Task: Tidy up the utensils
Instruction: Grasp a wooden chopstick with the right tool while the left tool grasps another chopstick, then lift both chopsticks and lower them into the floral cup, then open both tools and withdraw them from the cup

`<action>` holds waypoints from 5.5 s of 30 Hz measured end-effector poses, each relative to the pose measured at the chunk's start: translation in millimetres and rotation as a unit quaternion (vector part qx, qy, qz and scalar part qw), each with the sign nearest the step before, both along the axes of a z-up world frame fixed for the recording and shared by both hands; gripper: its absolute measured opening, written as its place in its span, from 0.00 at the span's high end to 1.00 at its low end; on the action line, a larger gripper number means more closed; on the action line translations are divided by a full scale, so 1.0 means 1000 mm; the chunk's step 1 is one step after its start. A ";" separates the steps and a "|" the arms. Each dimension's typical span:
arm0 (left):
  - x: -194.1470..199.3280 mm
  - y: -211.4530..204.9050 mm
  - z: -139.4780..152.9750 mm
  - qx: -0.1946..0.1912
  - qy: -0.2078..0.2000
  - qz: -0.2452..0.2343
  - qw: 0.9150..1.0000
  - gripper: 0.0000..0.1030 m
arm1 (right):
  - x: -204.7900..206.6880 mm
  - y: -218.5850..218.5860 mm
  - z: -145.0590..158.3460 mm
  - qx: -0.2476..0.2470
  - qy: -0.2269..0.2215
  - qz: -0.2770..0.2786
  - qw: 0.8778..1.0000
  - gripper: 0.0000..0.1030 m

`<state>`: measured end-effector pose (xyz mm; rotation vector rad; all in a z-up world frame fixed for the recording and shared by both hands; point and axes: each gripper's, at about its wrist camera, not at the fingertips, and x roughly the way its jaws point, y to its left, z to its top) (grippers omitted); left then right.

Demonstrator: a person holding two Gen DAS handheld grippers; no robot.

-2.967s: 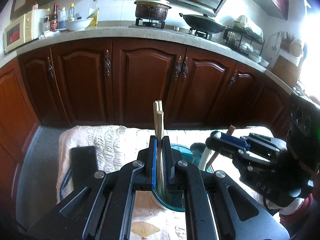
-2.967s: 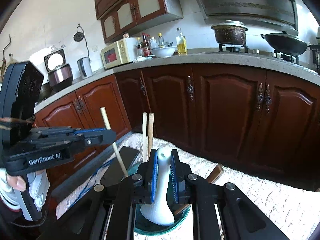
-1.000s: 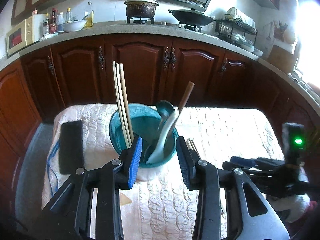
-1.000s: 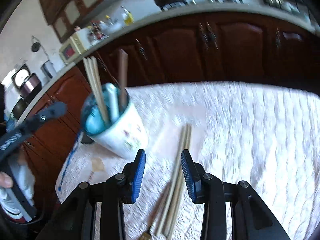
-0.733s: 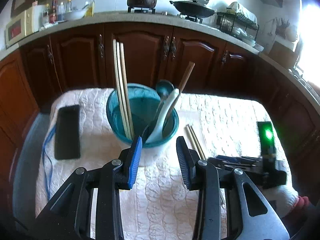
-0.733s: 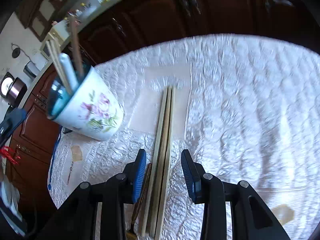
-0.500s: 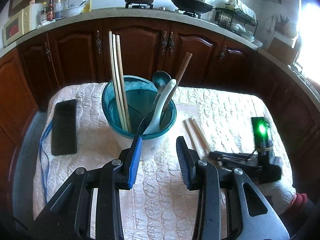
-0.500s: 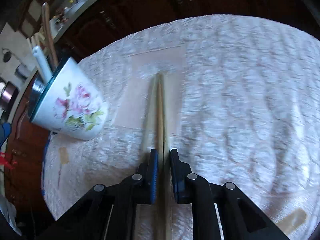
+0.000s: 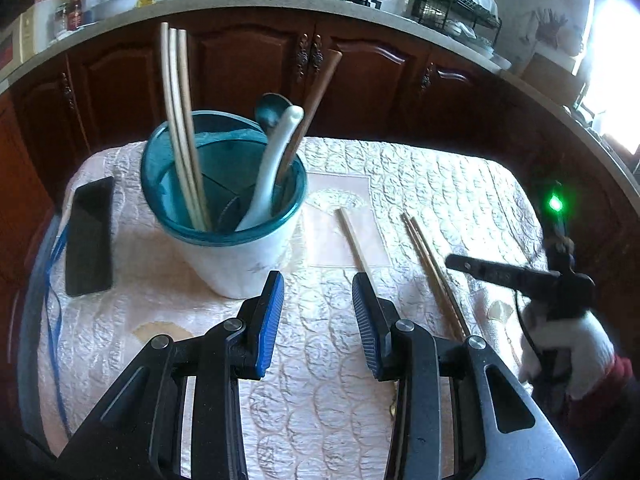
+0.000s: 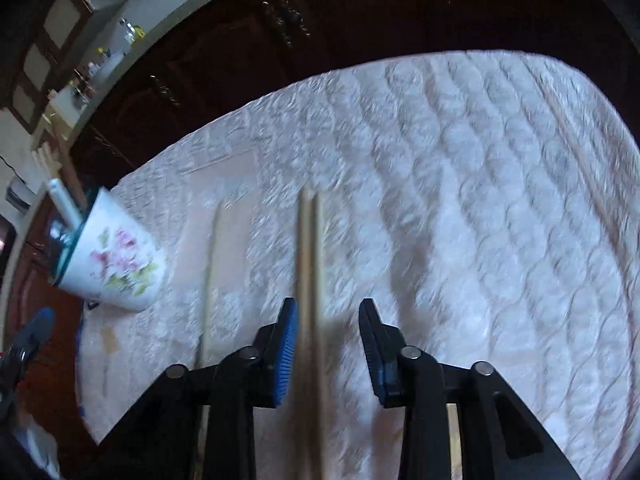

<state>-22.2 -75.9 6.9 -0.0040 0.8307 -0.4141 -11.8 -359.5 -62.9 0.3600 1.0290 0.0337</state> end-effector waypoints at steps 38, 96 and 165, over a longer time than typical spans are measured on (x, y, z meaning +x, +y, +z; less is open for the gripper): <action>0.046 -0.081 -0.095 -0.016 0.158 -0.043 0.986 0.94 | 0.005 -0.019 -0.016 0.010 0.048 0.078 0.996 0.95; 0.012 0.005 0.057 -0.091 0.015 -0.087 0.992 0.96 | -0.059 0.018 0.164 0.021 -0.158 0.146 0.976 0.95; 0.097 0.088 0.083 -0.045 -0.073 0.077 0.993 0.95 | 0.125 0.196 0.158 0.020 -0.218 0.222 0.950 0.87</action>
